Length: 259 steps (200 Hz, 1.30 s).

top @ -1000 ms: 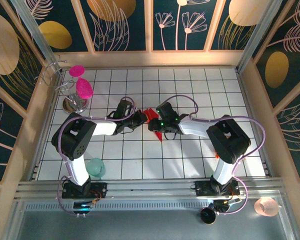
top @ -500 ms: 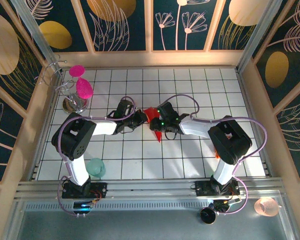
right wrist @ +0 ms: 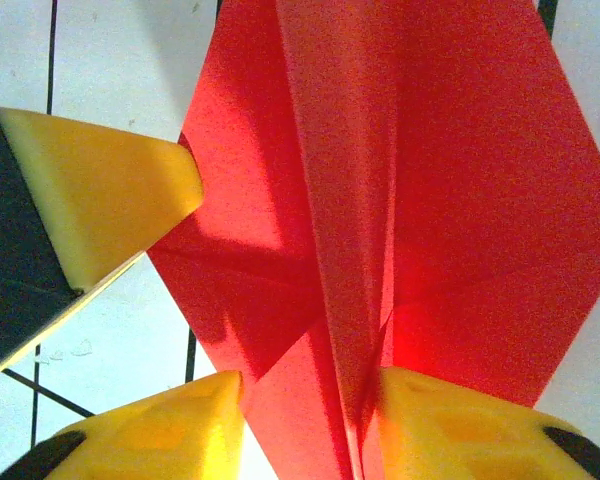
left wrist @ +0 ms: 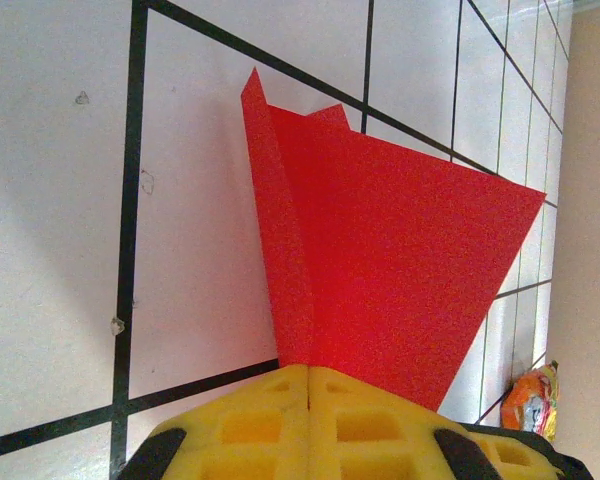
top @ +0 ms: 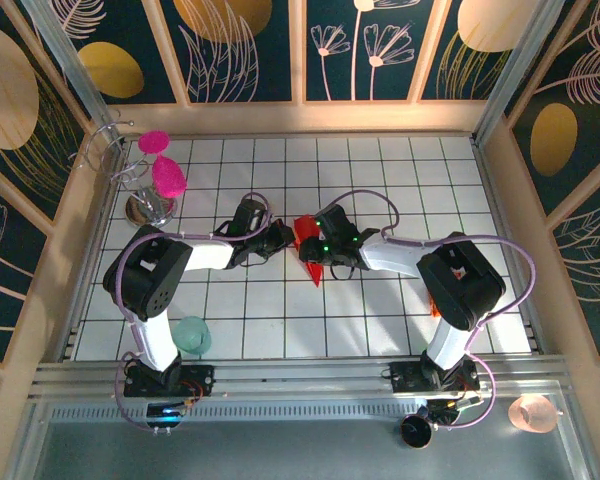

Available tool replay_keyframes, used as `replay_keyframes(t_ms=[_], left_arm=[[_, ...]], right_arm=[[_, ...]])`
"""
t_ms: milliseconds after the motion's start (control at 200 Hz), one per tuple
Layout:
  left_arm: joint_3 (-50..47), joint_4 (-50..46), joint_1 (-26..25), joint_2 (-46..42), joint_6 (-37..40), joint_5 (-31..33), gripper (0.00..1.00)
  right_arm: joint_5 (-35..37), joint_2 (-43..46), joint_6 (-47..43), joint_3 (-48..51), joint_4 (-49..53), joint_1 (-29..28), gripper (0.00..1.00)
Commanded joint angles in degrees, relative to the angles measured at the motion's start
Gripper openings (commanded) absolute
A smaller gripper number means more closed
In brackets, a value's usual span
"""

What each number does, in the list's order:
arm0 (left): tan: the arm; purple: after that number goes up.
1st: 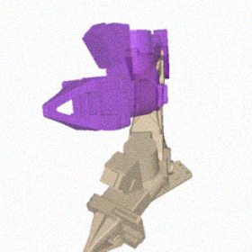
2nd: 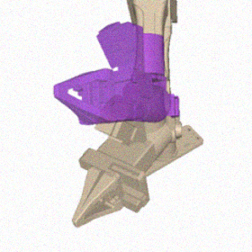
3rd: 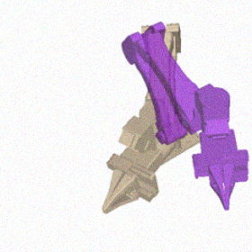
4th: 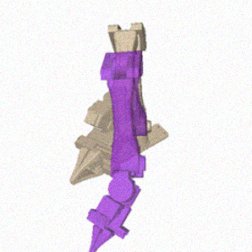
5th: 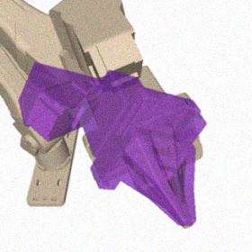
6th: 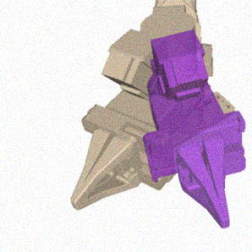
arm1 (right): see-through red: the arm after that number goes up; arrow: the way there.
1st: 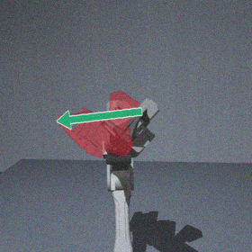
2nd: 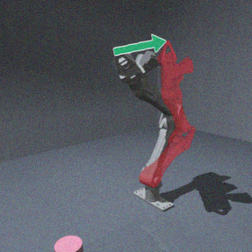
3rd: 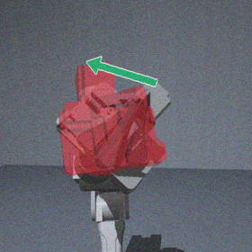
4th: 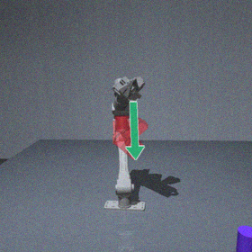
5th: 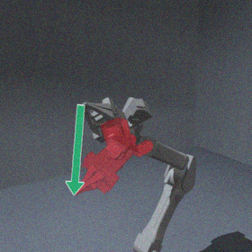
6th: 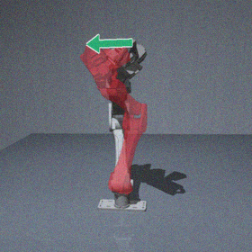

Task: Fold a paper plane with a square sheet of paper (pick it up from the middle)
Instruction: Move the paper plane to the top-center of the table.

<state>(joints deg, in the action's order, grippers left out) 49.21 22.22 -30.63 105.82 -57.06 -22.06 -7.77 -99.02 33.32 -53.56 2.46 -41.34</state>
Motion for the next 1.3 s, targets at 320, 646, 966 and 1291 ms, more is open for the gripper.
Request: replay_keyframes(t_ms=[320, 646, 966, 1291], left_arm=[[1.5, -1.06, 0.12, 0.53, 0.96, -0.7, 0.0], [1.77, -1.49, 0.12, 0.61, 1.07, -0.76, 0.0], [2.22, -3.46, 0.05, -0.65, 1.98, 0.53, 0.04], [2.08, -13.28, 0.58, -9.78, 7.23, 12.82, 0.35]], right_arm=[[3.95, -1.43, -0.81, -1.53, 5.01, -0.41, 0.33], [3.9, -3.41, -0.23, -2.55, 5.32, -0.54, 0.27], [5.69, -4.2, -0.1, -3.58, 5.94, -0.58, 0.17], [12.87, -3.36, -2.08, -7.22, 9.35, 0.49, 0.08]])
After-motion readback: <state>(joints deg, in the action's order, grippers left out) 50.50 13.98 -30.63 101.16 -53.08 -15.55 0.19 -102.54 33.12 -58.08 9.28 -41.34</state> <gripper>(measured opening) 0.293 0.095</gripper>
